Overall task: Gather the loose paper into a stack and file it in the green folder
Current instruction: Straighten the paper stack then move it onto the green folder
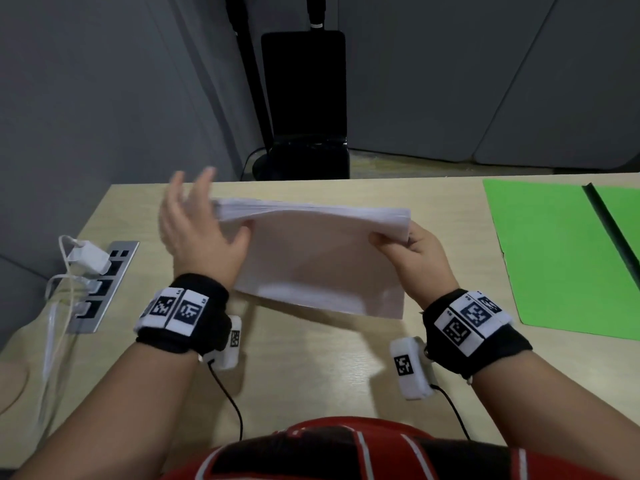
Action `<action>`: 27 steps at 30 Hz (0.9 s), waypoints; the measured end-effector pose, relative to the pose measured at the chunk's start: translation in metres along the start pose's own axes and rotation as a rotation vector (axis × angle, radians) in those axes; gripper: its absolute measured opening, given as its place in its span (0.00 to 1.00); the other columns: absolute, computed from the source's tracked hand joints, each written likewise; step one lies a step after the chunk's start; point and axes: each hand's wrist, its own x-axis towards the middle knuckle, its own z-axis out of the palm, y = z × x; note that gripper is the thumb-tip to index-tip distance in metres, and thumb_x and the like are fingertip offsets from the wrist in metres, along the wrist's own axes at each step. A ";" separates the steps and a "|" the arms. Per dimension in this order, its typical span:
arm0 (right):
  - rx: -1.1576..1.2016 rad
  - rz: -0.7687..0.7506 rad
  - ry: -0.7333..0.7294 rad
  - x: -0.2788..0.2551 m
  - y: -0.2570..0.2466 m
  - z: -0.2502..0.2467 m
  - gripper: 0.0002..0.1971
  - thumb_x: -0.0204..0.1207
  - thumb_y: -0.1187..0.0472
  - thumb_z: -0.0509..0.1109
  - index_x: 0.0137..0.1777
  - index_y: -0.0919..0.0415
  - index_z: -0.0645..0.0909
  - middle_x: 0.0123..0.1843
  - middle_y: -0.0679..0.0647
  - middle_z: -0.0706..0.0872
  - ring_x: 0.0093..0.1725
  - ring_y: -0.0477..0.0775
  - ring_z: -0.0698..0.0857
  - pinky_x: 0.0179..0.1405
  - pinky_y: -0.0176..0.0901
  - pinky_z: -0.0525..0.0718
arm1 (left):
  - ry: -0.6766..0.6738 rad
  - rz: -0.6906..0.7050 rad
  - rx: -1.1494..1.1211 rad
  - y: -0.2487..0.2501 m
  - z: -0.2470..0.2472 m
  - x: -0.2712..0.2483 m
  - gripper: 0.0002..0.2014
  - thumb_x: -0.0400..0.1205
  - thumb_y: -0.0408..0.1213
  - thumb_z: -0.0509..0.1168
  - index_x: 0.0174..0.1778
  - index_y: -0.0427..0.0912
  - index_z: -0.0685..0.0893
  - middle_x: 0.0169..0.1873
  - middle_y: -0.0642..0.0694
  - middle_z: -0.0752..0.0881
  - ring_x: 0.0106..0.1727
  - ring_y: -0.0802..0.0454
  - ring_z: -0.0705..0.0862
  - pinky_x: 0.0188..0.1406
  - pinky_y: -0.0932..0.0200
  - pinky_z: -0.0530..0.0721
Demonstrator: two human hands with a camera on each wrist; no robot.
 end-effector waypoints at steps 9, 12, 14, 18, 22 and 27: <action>0.124 0.107 0.126 0.011 0.000 -0.019 0.06 0.61 0.64 0.68 0.36 0.64 0.83 0.29 0.51 0.82 0.34 0.50 0.79 0.34 0.39 0.77 | -0.378 -0.462 -0.690 -0.057 -0.002 0.011 0.27 0.70 0.40 0.76 0.64 0.41 0.78 0.57 0.43 0.87 0.62 0.42 0.85 0.68 0.37 0.79; 0.149 0.120 0.169 0.013 0.004 -0.020 0.01 0.67 0.64 0.72 0.37 0.61 0.85 0.31 0.51 0.85 0.35 0.51 0.82 0.38 0.41 0.80 | -0.366 -0.428 -0.755 -0.051 0.000 0.009 0.15 0.76 0.36 0.67 0.60 0.50 0.83 0.56 0.47 0.89 0.58 0.45 0.86 0.65 0.36 0.80; 0.131 0.124 0.188 0.012 0.005 -0.018 0.05 0.73 0.65 0.71 0.37 0.56 0.85 0.36 0.51 0.87 0.38 0.52 0.84 0.42 0.45 0.81 | -0.343 -0.403 -0.789 -0.042 0.004 0.006 0.14 0.78 0.35 0.64 0.56 0.56 0.84 0.53 0.52 0.89 0.55 0.49 0.86 0.59 0.44 0.82; 0.102 0.096 0.173 0.013 0.002 -0.015 0.04 0.73 0.62 0.72 0.45 0.54 0.88 0.43 0.50 0.90 0.43 0.48 0.87 0.45 0.44 0.84 | -0.343 -0.323 -0.816 -0.022 0.009 0.005 0.18 0.80 0.29 0.62 0.54 0.61 0.82 0.51 0.57 0.88 0.53 0.58 0.86 0.50 0.59 0.84; 0.069 0.100 0.217 0.016 0.005 -0.022 0.09 0.71 0.59 0.75 0.51 0.54 0.88 0.49 0.51 0.92 0.49 0.51 0.89 0.49 0.47 0.85 | -0.284 -0.294 -0.768 -0.016 0.009 0.007 0.23 0.78 0.28 0.62 0.56 0.67 0.77 0.52 0.57 0.86 0.54 0.58 0.85 0.55 0.54 0.83; 0.104 0.120 0.208 0.016 0.014 -0.029 0.12 0.71 0.70 0.74 0.49 0.52 0.86 0.46 0.47 0.91 0.44 0.46 0.89 0.43 0.39 0.83 | -0.321 -0.303 -0.742 -0.024 0.010 -0.002 0.28 0.78 0.27 0.61 0.61 0.69 0.72 0.56 0.57 0.84 0.58 0.56 0.83 0.60 0.50 0.82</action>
